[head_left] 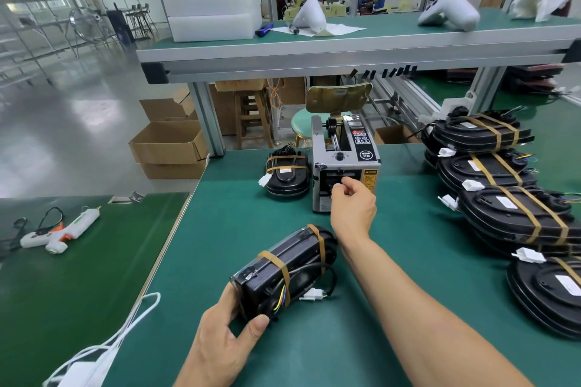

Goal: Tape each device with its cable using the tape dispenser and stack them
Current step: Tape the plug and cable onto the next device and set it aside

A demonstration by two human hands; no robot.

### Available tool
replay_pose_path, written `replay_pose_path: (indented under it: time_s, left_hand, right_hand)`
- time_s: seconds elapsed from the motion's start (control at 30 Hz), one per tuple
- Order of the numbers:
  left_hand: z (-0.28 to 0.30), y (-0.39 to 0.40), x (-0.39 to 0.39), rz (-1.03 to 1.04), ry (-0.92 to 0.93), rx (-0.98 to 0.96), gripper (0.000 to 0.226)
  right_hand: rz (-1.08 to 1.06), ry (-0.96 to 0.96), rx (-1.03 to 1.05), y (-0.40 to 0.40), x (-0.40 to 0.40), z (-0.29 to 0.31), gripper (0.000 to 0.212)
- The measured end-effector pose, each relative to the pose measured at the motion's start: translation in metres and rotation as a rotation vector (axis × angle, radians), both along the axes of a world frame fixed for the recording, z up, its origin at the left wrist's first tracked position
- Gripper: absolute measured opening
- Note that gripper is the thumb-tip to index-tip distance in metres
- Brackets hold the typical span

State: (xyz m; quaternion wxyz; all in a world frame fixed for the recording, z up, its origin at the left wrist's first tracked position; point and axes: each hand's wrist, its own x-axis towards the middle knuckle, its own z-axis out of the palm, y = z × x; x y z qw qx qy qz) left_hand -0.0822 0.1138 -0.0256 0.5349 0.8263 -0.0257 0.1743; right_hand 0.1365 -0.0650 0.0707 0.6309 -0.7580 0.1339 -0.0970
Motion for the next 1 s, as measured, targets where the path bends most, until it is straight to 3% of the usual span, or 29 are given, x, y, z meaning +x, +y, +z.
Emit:
replay_pose_path:
  time_s: [0.17,0.7,0.87,1.0]
  left_hand:
    - [-0.002,0.000,0.001,0.005,-0.010,0.010,0.064]
    - [0.000,-0.001,0.000,0.016,-0.013,0.025,0.061]
    - [-0.002,0.001,0.000,0.013,-0.010,0.030,0.063]
    - [0.001,-0.001,-0.001,0.009,-0.010,0.027,0.063]
  right_hand:
    - [-0.110,0.048,0.035,0.005,0.012,0.004,0.016]
    - [-0.220,0.144,0.071,0.011,0.025,0.005,0.014]
    - [-0.183,0.136,0.110,0.010,0.023,0.003,0.012]
    - [0.080,0.085,0.174,0.006,0.012,-0.007,0.017]
